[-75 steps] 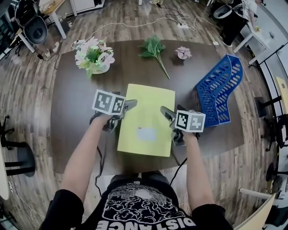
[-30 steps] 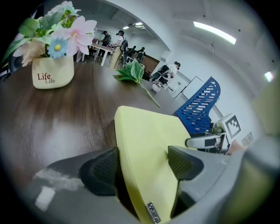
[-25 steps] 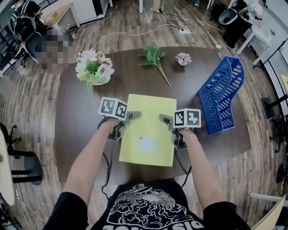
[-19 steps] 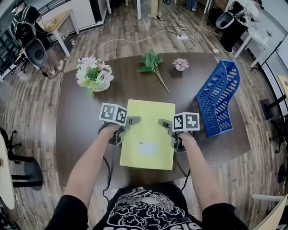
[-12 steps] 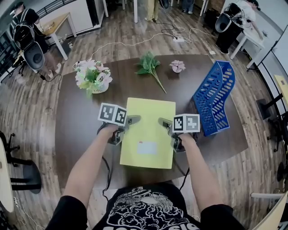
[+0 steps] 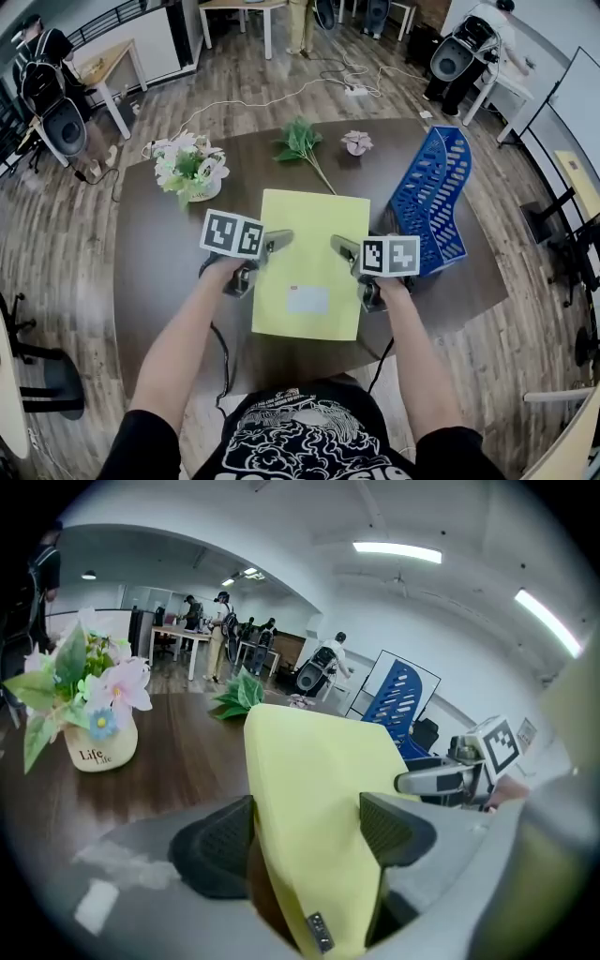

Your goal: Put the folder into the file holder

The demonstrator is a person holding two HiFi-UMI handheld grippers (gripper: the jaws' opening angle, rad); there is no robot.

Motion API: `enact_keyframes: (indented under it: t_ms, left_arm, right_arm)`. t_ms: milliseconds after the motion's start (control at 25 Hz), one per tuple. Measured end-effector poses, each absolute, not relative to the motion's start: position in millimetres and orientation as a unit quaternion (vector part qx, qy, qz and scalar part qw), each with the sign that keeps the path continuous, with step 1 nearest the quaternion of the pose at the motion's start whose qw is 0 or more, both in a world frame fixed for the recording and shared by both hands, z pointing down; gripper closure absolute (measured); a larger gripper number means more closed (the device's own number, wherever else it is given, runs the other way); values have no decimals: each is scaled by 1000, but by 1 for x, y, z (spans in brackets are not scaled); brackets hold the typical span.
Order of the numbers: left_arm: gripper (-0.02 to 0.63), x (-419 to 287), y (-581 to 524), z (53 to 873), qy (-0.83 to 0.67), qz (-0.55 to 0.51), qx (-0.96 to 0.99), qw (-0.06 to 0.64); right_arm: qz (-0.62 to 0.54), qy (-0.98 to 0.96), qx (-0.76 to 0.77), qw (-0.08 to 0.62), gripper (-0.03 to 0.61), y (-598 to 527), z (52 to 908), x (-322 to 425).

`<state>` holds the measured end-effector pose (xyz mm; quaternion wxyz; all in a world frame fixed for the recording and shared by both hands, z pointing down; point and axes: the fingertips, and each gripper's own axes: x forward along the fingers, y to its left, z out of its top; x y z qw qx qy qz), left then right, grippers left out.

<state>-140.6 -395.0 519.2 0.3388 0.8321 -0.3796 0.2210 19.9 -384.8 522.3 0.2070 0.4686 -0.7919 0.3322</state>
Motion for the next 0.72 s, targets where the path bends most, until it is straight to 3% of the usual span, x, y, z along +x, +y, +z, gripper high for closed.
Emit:
enact_keyframes:
  t_ms: [720]
  left_arm:
    - [245,-133,-390,442,-378,202,879,211]
  right_arm:
    - [213,-800,533,178,201,-369,447,23]
